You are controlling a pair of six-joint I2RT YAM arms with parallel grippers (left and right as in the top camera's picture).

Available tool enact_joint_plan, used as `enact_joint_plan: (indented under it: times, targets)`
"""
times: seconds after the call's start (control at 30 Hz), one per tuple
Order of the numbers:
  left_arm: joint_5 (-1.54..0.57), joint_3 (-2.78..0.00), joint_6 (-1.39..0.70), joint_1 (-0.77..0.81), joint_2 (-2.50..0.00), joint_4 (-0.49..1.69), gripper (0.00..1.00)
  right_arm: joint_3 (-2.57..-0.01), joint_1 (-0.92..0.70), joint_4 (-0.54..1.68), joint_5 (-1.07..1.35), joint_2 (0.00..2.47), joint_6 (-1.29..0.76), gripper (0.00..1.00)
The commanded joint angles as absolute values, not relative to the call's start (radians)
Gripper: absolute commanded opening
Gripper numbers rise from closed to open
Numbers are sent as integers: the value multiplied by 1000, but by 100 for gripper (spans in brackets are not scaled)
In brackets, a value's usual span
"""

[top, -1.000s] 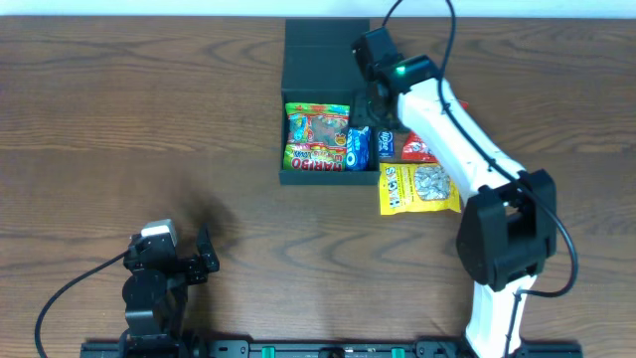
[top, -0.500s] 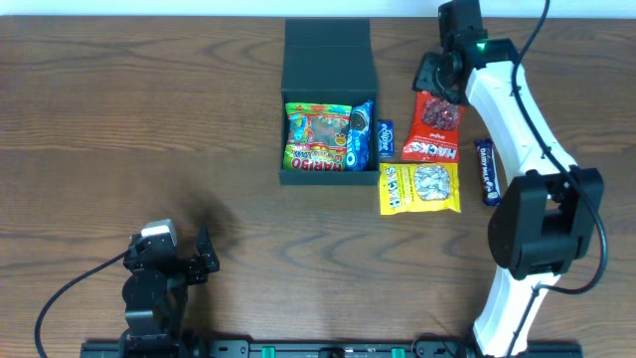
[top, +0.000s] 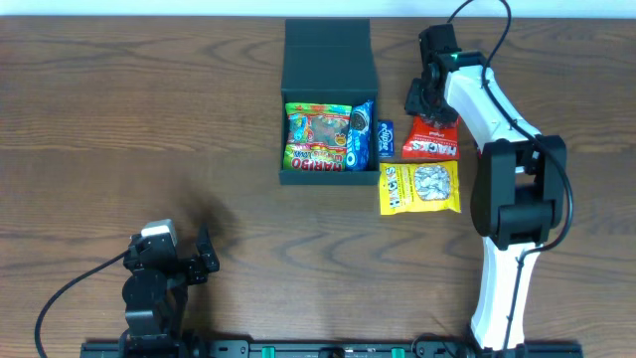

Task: Pack container
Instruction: 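Release the Oreo pack and move the right gripper to the red bag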

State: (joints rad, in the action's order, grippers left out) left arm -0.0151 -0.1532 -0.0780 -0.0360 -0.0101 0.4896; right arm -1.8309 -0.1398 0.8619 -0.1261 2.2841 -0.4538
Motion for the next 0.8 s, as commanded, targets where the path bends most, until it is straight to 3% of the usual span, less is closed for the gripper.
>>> enact_joint_plan:
  times: [0.0, 0.07, 0.3, 0.33, 0.37, 0.43, 0.77]
  targets:
    - [1, -136, -70, -39, -4, 490, 95, -1836, -144, 878, -123, 2334, -472, 14]
    - [1, -136, -70, -39, -4, 490, 95, -1836, -145, 884, -123, 2337, -479, 2]
    - [1, -136, -70, -39, -4, 490, 95, -1838, -146, 901, -117, 2334, -478, 1]
    - [1, -136, -70, -39, -4, 490, 95, -1840, -146, 908, -107, 2334, -478, 16]
    - [1, -136, -70, -39, -4, 490, 95, -1848, -146, 925, -88, 2329, -478, 47]
    - [1, -136, -71, -39, -4, 490, 95, -1860, -146, 947, -60, 2313, -478, 66]
    - [1, -136, -71, -39, -4, 490, 95, -1879, -143, 974, -99, 2159, -478, 67]
